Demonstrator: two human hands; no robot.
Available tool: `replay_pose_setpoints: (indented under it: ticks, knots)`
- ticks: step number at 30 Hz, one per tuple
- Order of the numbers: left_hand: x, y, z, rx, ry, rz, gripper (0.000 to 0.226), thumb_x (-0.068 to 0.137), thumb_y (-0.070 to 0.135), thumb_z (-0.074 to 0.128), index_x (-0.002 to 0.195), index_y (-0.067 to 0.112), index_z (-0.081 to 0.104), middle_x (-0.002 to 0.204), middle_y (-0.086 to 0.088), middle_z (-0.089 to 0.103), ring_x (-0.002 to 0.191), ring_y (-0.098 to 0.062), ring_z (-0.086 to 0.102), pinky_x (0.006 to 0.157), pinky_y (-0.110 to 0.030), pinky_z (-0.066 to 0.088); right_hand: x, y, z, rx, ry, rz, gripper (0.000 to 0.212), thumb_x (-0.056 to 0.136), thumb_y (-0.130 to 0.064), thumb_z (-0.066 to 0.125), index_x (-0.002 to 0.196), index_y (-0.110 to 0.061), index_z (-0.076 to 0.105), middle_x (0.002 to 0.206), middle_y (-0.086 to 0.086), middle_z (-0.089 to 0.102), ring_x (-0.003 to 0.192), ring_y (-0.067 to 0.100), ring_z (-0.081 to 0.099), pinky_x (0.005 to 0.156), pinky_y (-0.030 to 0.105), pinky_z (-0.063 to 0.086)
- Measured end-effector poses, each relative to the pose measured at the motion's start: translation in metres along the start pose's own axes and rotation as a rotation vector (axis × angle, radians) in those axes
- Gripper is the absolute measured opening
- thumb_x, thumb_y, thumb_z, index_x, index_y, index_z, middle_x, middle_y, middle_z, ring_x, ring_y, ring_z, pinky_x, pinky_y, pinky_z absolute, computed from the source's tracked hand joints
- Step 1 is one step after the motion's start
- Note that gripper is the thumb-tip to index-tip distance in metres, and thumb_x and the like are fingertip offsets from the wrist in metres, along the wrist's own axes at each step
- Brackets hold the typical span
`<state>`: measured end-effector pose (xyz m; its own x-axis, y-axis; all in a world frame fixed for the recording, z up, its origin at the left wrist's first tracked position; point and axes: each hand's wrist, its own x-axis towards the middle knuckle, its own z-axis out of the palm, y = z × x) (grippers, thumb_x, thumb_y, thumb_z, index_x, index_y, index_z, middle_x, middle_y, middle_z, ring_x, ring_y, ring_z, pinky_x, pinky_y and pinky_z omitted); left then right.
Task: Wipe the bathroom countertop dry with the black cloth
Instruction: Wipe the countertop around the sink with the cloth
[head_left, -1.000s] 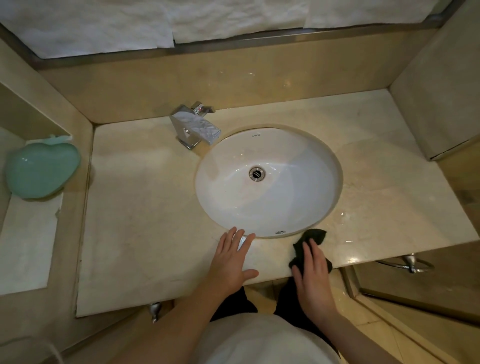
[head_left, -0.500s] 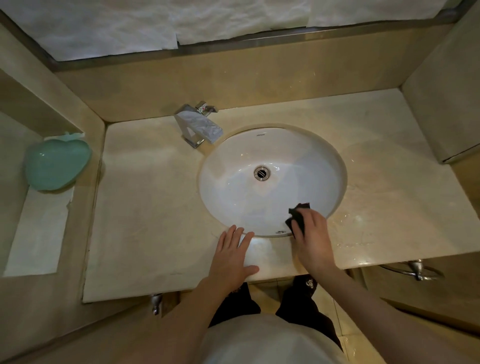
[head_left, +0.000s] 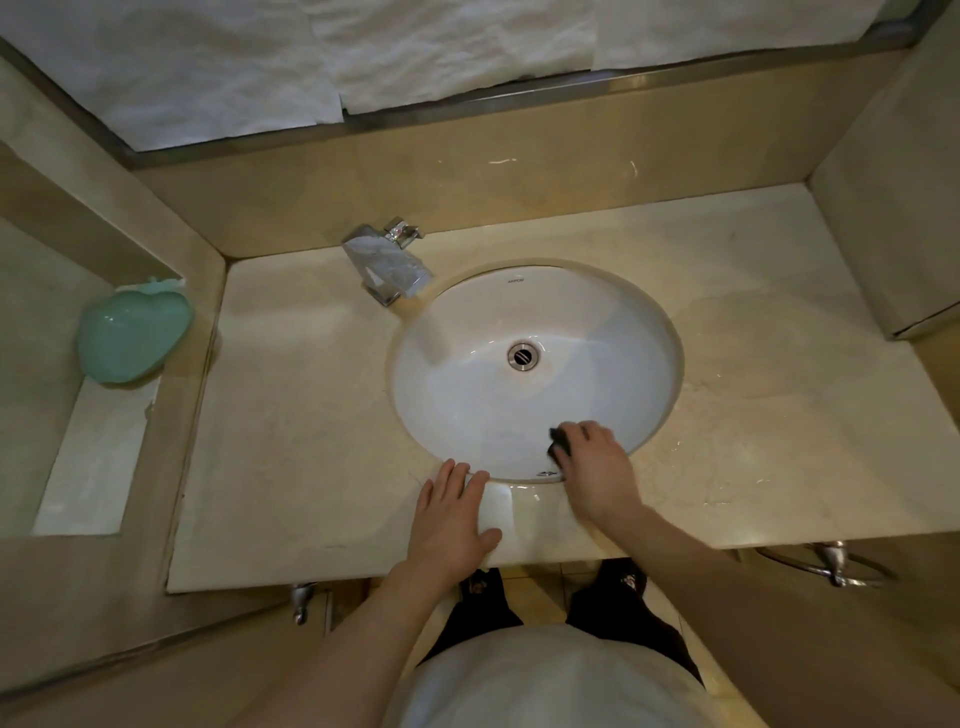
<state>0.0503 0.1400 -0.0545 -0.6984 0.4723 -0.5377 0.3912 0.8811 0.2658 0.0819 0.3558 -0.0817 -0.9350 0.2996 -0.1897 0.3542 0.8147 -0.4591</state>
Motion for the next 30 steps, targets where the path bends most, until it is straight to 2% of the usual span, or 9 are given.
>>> replay_pose_setpoints:
  ticks: [4,6,8,11,15,19,22,27,30]
  knots:
    - [-0.002,0.021,0.006,-0.067,0.063,-0.118,0.067,0.097,0.042,0.045,0.155,0.024,0.018,0.166,-0.001,0.006,0.153,-0.02,-0.007,0.124,-0.043,0.002,-0.009,0.055,-0.061,0.415,0.214,0.172,0.033,0.1,-0.034,0.051,0.129,-0.02,0.056,0.121,0.003,0.06,0.107,0.019,0.056,0.088,0.034,0.047]
    - [-0.002,0.03,0.013,-0.087,0.104,-0.182,0.065,0.097,0.042,0.041,0.155,0.022,0.018,0.166,-0.002,0.006,0.153,-0.021,-0.007,0.124,-0.044,0.002,-0.03,0.09,-0.093,0.5,0.307,0.232,0.036,0.1,-0.033,0.051,0.134,-0.021,0.053,0.127,0.001,0.057,0.109,0.014,0.053,0.092,0.032,0.042]
    - [0.003,0.04,0.019,-0.107,0.14,-0.239,0.063,0.097,0.045,0.036,0.153,0.021,0.022,0.165,-0.005,0.008,0.153,-0.023,-0.008,0.124,-0.047,0.001,-0.045,0.133,-0.122,0.489,0.347,0.295,0.039,0.101,-0.032,0.048,0.138,-0.021,0.048,0.133,0.002,0.053,0.113,0.014,0.05,0.093,0.033,0.04]
    - [0.009,0.057,0.023,-0.178,0.181,-0.33,0.071,0.086,0.051,0.025,0.15,0.022,0.031,0.164,-0.008,0.009,0.152,-0.024,-0.009,0.123,-0.045,-0.006,-0.05,0.198,-0.15,0.395,0.383,0.352,0.04,0.102,-0.029,0.047,0.14,-0.018,0.045,0.139,0.007,0.048,0.122,0.026,0.049,0.1,0.039,0.039]
    - [0.013,0.079,0.028,-0.282,0.282,-0.422,0.072,0.081,0.047,0.024,0.145,0.021,0.041,0.163,-0.009,0.016,0.151,-0.026,-0.005,0.123,-0.045,-0.004,-0.045,0.246,-0.142,0.268,0.293,0.365,0.046,0.103,-0.032,0.046,0.145,-0.014,0.041,0.15,0.007,0.038,0.136,0.028,0.038,0.115,0.045,0.031]
    - [0.007,0.107,0.037,-0.277,0.231,-0.422,0.086,0.077,0.061,0.013,0.152,0.023,0.031,0.165,-0.006,0.01,0.15,-0.031,-0.012,0.123,-0.046,-0.007,-0.04,0.22,-0.106,0.222,0.33,0.322,0.044,0.102,-0.023,0.047,0.143,-0.008,0.045,0.153,0.008,0.035,0.14,0.027,0.033,0.119,0.044,0.025]
    - [0.001,0.119,0.041,-0.286,0.211,-0.408,0.092,0.076,0.066,0.014,0.155,0.021,0.023,0.166,-0.004,0.008,0.15,-0.031,-0.014,0.123,-0.047,-0.007,-0.037,0.176,-0.079,0.244,0.24,0.172,0.042,0.099,-0.016,0.051,0.14,-0.007,0.048,0.152,0.007,0.035,0.141,0.023,0.033,0.118,0.043,0.027]
    - [0.003,0.113,0.035,-0.307,0.166,-0.402,0.082,0.081,0.06,0.022,0.154,0.022,0.027,0.165,-0.003,0.011,0.15,-0.032,-0.011,0.123,-0.045,-0.003,-0.027,0.102,-0.033,0.319,0.171,-0.007,0.036,0.099,-0.013,0.055,0.135,-0.007,0.056,0.146,0.006,0.044,0.139,0.02,0.038,0.119,0.039,0.029]
    - [0.003,0.107,0.034,-0.278,0.156,-0.375,0.077,0.084,0.054,0.021,0.155,0.023,0.026,0.165,-0.001,0.011,0.15,-0.033,-0.011,0.123,-0.044,-0.001,-0.017,0.066,-0.013,0.335,0.106,-0.067,0.029,0.102,-0.019,0.05,0.128,-0.01,0.059,0.134,0.005,0.052,0.129,0.021,0.046,0.111,0.041,0.037]
